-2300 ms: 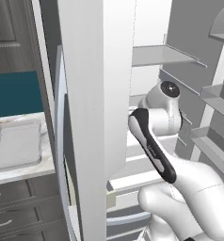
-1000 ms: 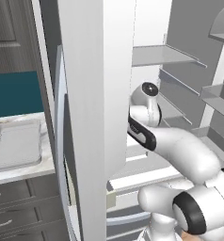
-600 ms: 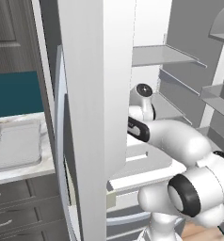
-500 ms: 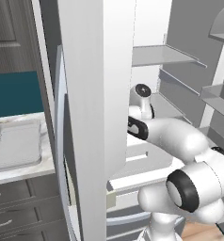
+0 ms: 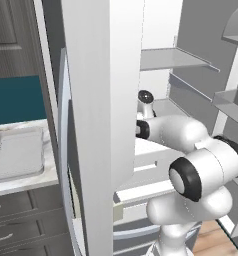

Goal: Place one broccoli and one chicken drumstick in each tupperware on the nearby counter, to pack two identical lunches.

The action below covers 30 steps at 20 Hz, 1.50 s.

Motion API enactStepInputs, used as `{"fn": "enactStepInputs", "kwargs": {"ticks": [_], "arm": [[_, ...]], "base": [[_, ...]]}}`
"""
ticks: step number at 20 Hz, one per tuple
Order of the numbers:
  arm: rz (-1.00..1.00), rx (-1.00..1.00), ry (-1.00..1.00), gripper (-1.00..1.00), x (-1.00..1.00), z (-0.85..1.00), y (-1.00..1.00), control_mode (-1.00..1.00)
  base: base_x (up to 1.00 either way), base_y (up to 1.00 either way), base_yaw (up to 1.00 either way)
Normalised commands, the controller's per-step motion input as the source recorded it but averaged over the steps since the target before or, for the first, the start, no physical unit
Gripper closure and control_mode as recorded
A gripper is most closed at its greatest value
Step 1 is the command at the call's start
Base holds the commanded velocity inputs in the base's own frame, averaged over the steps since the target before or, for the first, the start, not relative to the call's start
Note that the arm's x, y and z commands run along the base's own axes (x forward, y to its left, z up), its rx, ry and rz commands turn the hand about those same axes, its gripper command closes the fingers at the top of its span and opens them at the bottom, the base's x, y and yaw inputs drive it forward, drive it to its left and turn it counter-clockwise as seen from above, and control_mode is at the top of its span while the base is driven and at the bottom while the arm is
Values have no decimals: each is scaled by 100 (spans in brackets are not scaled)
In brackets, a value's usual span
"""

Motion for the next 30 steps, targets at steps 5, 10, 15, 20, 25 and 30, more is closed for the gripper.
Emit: {"fn": "enactStepInputs", "kwargs": {"ticks": [5, 10, 15, 20, 25, 30], "arm": [[-1, 0, 0, -100, 34, -14, 1, -100], [-1, 0, 1, -100, 26, -17, 0, -100], [-1, 0, 0, -100, 29, -17, 4, -100], [-1, 0, 0, -100, 34, -16, 10, -100], [-1, 0, 0, -100, 35, -19, 10, -100], [-1, 0, 0, -100, 37, -19, 9, -100]], "base": [[0, 0, 0], [0, 0, 0], [0, 0, 0], [0, 0, 0], [0, 0, 0], [0, 0, 0]]}}
